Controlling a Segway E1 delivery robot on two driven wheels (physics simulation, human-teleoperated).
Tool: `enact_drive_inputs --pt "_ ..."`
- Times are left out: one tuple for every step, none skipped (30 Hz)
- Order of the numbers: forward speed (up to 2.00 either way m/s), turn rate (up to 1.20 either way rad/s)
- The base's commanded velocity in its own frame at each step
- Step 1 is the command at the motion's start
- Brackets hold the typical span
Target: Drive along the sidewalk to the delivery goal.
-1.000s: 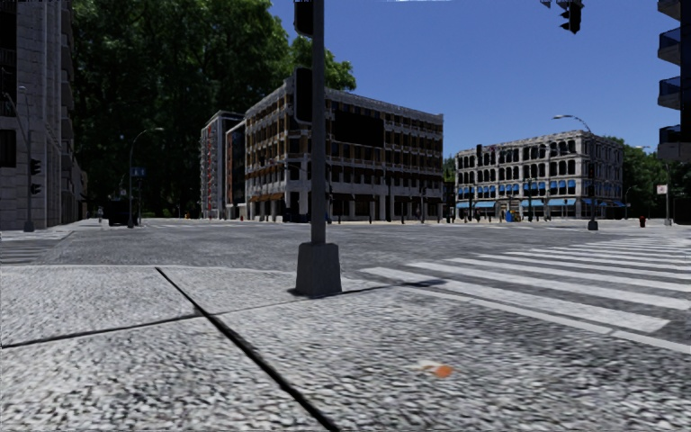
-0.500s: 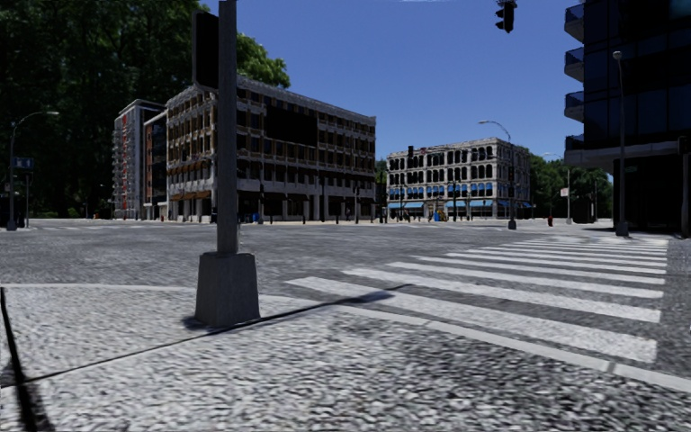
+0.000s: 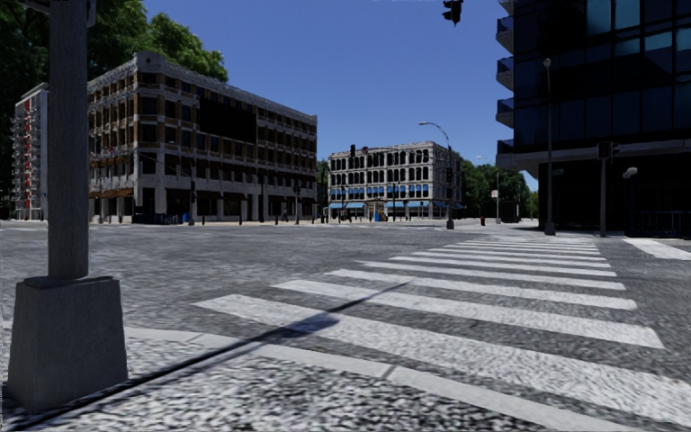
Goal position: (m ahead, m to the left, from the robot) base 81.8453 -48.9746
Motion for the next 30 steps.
enact_drive_inputs --pt "1.74 -0.49" --pt "1.74 -0.49" --pt "1.74 -0.49" --pt "1.74 -0.49" --pt "1.74 -0.49" --pt "1.74 -0.49" --pt "1.74 -0.49" --pt "1.74 -0.49" --pt "1.74 -0.49" --pt "1.74 -0.49" --pt "1.74 -0.49" --pt "1.74 -0.49" --pt "1.74 -0.49" --pt "1.74 -0.49" --pt "1.74 -0.49" --pt "1.74 -0.49" --pt "1.74 -0.49" --pt "1.74 -0.49" --pt "1.74 -0.49" --pt "1.74 -0.49" --pt "1.74 -0.49" --pt "1.74 -0.49" --pt "1.74 -0.49" --pt "1.74 -0.49" --pt "1.74 -0.49" --pt "1.74 -0.49" --pt "1.74 -0.49" --pt "1.74 -0.49" --pt "1.74 -0.49" --pt "1.74 -0.49"
